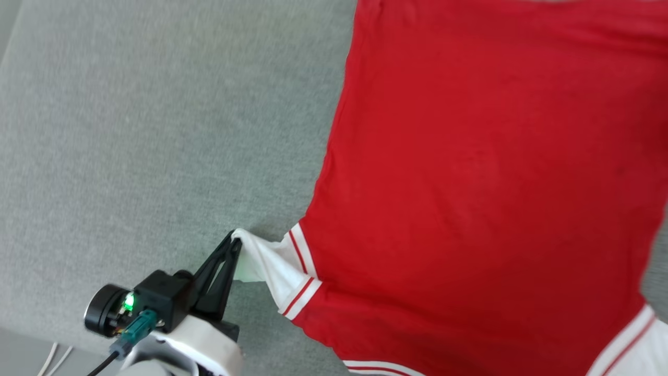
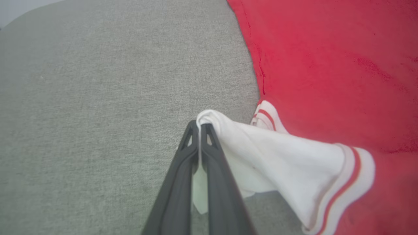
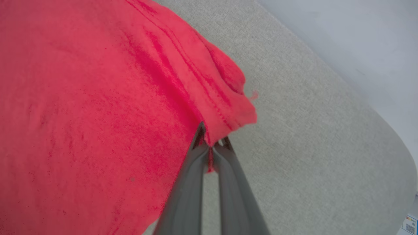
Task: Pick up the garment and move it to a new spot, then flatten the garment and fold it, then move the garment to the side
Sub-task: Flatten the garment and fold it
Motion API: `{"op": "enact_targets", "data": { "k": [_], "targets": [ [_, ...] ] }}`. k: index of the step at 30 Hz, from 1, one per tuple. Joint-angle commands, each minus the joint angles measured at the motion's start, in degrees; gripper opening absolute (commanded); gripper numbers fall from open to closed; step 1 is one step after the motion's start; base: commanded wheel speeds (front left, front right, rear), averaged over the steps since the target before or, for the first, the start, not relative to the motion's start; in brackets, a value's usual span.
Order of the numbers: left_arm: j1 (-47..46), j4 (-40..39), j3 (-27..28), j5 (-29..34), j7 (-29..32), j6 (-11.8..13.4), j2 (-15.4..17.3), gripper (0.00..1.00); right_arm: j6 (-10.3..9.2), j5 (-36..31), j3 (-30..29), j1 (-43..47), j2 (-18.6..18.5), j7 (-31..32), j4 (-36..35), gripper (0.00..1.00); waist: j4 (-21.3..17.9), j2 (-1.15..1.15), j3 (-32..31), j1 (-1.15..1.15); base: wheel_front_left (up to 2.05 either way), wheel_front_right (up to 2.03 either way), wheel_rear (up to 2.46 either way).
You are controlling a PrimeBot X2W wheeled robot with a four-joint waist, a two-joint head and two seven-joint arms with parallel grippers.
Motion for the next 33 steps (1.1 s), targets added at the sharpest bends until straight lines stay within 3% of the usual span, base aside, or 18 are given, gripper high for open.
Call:
{"op": "enact_targets", "data": {
  "k": [1, 7, 12, 17, 20, 25, 30, 31, 32, 33],
  "targets": [
    [1.0, -0.2, 0.3, -0.4, 0.1, 0.6, 0.5, 0.0, -0.04, 1.2, 0.5, 1.7, -1.2, -0.7, -1.0, 0.0, -2.6, 0.0, -3.8, 0.0, 0.0, 0.0, 0.0],
    [4.4, -1.3, 1.1, -2.0, 0.1, 2.6, 2.3, 0.0, -0.04, 6.3, 1.2, 9.8, -8.9, -4.3, -8.3, 0.0, -6.0, 0.0, -8.9, 0.0, 0.0, 0.0, 0.0],
    [7.4, -2.1, 2.0, -3.3, 0.1, 4.0, 3.8, 0.0, -0.04, 9.7, -0.5, 22.1, -14.8, -8.1, -12.1, 0.0, -8.9, 0.0, -11.9, 0.0, 0.0, 0.0, 0.0],
    [9.8, -2.9, 2.8, -3.9, 0.1, 4.7, 4.8, 0.0, -0.04, 12.2, -3.1, 37.2, -17.6, -12.4, -11.7, 0.0, -11.6, 0.0, -13.6, 0.0, 0.0, 0.0, 0.0],
    [10.6, -3.1, 3.2, -4.0, 0.1, 4.6, 5.2, 0.0, -0.04, 13.8, -5.1, 46.7, -17.1, -15.5, -10.1, 0.0, -12.6, 0.0, -14.0, 0.0, 0.0, 0.0, 0.0],
    [11.0, -3.2, 3.7, -3.8, 0.0, 4.2, 5.2, 0.0, -0.04, 14.9, -7.7, 60.8, -13.3, -20.4, -7.5, 0.0, -13.3, 0.0, -13.9, 0.0, 0.0, 0.0, 0.0],
    [11.2, -2.7, 3.7, -3.6, 0.0, 3.5, 4.9, 0.0, -0.04, 13.6, -9.8, 67.1, -8.6, -23.1, -6.5, 0.0, -13.7, 0.0, -13.8, 0.0, 0.0, 0.0, 0.0],
    [11.3, -2.6, 3.8, -3.6, 0.0, 3.6, 4.9, 0.0, -0.04, 13.3, -10.5, 67.3, -8.1, -23.4, -6.5, 0.08, -13.8, 0.0, -13.8, 0.0, 0.0, 0.0, 0.0],
    [11.4, -2.6, 3.8, -3.6, 0.0, 3.5, 4.9, 0.0, -0.04, 12.8, -11.5, 67.2, -7.7, -23.9, -6.7, 0.49, -13.9, 0.0, -13.8, 0.0, 0.0, 0.0, 0.0],
    [11.5, -2.5, 3.8, -3.6, 0.0, 3.4, 4.8, 0.0, -0.04, 12.7, -12.5, 66.9, -7.6, -24.1, -7.0, 1.0, -14.0, 0.0, -13.9, 0.0, 0.0, 0.0, 0.0]
  ]
}}
